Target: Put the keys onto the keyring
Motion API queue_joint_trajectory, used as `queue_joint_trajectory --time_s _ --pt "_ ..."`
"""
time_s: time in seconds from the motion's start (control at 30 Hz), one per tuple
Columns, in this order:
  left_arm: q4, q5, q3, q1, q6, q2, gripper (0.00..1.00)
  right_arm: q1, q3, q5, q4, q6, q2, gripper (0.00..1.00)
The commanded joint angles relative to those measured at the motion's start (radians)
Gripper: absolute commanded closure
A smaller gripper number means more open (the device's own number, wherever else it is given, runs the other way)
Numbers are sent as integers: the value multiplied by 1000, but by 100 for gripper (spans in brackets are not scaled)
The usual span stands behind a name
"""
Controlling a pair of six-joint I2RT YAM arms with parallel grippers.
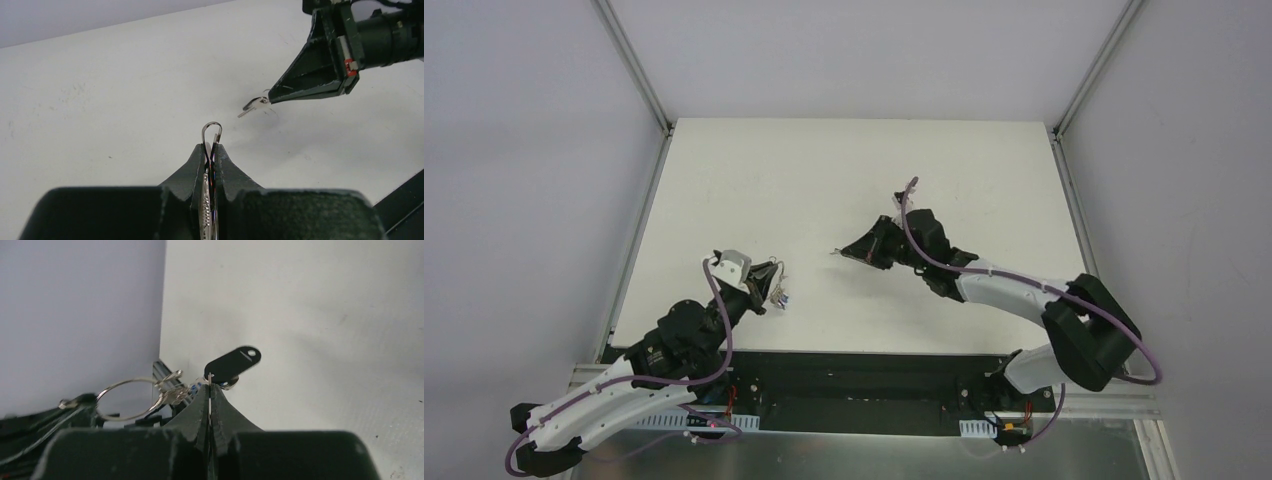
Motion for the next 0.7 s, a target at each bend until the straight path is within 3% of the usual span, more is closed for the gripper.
queue_joint_trajectory --time_s 0.0,0.17,0.4,0.53,0.67 --pt "62 104 9 -2 -1 17 100 -7 -23 -215 20 -238 -132 100" --pt "110 232 4 -2 4 24 100 -3 29 -378 -124 -465 -251 100" --pt "172 415 -4 -2 43 34 100 47 120 -453 -350 -661 -369 100" --pt "213 511 -11 -2 60 44 100 61 122 -484 -319 -628 -388 100" --pt "253 549 -15 -1 67 58 100 81 100 -505 -190 -490 -364 100"
